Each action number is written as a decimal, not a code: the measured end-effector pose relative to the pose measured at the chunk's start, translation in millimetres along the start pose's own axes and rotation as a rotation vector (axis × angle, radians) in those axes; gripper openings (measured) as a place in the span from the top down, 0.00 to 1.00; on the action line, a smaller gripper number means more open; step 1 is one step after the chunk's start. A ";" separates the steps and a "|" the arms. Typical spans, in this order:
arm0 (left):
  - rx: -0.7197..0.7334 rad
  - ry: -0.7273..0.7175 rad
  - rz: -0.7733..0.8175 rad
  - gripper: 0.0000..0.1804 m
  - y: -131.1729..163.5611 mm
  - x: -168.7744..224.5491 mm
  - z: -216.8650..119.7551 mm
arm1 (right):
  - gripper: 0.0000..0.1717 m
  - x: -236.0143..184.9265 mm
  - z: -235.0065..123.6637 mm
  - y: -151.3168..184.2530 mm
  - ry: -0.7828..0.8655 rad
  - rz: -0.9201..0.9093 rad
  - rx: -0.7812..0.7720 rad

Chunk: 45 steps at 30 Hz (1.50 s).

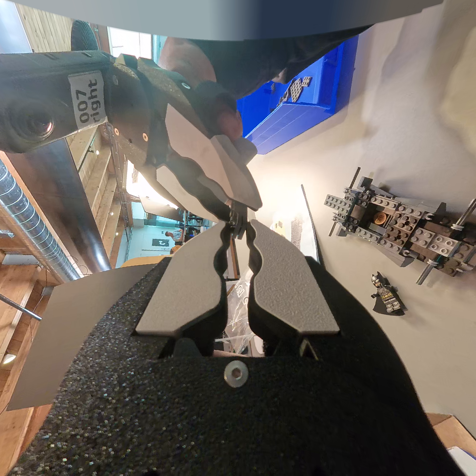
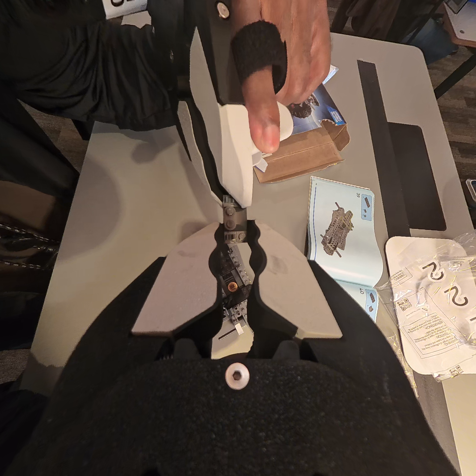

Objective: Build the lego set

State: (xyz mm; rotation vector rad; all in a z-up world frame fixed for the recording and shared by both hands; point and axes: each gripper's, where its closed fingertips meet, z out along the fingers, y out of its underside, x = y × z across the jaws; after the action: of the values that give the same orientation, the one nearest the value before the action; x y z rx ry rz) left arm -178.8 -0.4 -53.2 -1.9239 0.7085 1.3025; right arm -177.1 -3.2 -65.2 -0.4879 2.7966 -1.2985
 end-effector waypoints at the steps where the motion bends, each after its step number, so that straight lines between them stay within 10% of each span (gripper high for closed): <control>1: 0.003 -0.001 0.000 0.94 -0.5 -0.5 -0.2 | 0.90 -0.3 -0.2 -0.3 -0.003 0.000 0.003; 14: 0.012 -0.071 -0.039 0.94 3.3 -8.2 3.3 | 0.90 8.4 -2.5 0.2 0.010 0.032 0.036; 25: 0.204 0.030 -0.993 0.82 35.3 -33.4 11.2 | 0.90 47.7 -10.9 10.7 0.177 0.172 0.037; 45: 0.362 0.187 -1.270 0.90 29.5 -29.8 14.6 | 0.88 49.3 -11.2 -6.3 0.234 0.033 0.109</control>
State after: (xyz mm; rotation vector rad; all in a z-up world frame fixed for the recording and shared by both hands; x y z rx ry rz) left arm -219.5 -5.1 -36.1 -1.6433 -0.2432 0.1787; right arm -223.9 -12.9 -47.6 -0.3023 2.8791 -1.5862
